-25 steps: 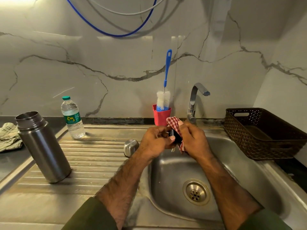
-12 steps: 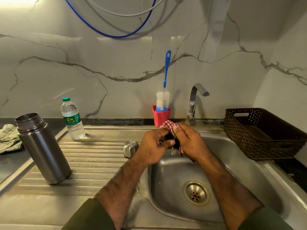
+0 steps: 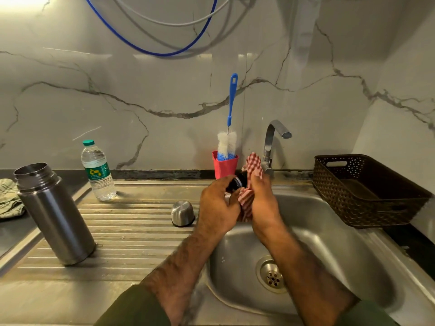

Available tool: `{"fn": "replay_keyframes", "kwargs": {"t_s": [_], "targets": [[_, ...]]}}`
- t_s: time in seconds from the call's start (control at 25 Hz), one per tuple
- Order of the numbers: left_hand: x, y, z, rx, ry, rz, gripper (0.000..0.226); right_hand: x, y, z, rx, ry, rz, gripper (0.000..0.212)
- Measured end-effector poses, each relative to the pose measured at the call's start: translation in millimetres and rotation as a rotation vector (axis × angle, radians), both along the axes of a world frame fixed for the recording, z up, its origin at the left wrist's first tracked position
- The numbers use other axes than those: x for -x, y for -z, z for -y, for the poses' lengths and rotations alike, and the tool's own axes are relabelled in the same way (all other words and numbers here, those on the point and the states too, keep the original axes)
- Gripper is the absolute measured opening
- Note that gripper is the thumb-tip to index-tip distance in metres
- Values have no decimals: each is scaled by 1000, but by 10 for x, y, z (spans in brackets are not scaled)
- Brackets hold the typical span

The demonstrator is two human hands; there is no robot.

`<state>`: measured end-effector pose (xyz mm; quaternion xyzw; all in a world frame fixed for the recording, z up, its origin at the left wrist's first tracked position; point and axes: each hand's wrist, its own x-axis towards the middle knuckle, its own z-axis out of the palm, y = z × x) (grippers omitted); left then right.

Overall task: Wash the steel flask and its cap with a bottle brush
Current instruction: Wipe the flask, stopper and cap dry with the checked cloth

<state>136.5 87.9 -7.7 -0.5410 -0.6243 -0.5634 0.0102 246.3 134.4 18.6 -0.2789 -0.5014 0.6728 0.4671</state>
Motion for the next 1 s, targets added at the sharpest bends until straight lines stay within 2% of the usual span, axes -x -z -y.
{"fn": "replay_keyframes", "kwargs": {"t_s": [0.08, 0.12, 0.2, 0.28, 0.36, 0.44, 0.48, 0.56, 0.6, 0.64, 0.72, 0.8, 0.84, 0.92, 1.0], "targets": [[48, -59, -30, 41, 124, 141, 41, 17, 83, 0, -439, 170, 220, 47], [77, -91, -18, 44, 151, 105, 39, -23, 120, -60, -609, 226, 311, 51], [157, -127, 39, 24, 148, -112, 38, -112, 86, -196, -774, 262, 449, 50], [231, -137, 96, 20, 145, -398, 43, -203, -41, -210, -725, 202, 550, 41], [250, -145, 123, 21, 173, -606, 44, -294, -158, -206, -522, 33, 581, 33], [229, -174, 128, -26, 219, -692, 46, -403, -246, -244, -272, -97, 550, 33], [200, -165, 125, -58, 231, -695, 47, -453, -264, -258, -125, -152, 461, 36], [95, -112, 119, -100, 214, -628, 48, -492, -281, -230, 146, -243, 157, 40], [30, -78, 118, -103, 177, -583, 47, -471, -258, -239, 207, -261, 42, 42], [-40, -42, 123, -92, 118, -536, 46, -432, -226, -241, 218, -265, -18, 45], [-142, 13, 117, -59, -20, -425, 46, -300, -152, -207, 185, -197, -9, 51], [-154, 13, 79, -19, -70, -254, 47, -169, -83, -151, 19, -31, 136, 49], [-135, 1, 61, 5, -40, -134, 44, -129, -44, -121, -152, 40, 241, 45], [-62, -39, 39, 47, 89, 150, 29, -116, 47, -106, -524, 130, 396, 49], [17, -84, 46, 82, 243, 400, 25, -144, 51, -158, -682, 158, 405, 52]]}}
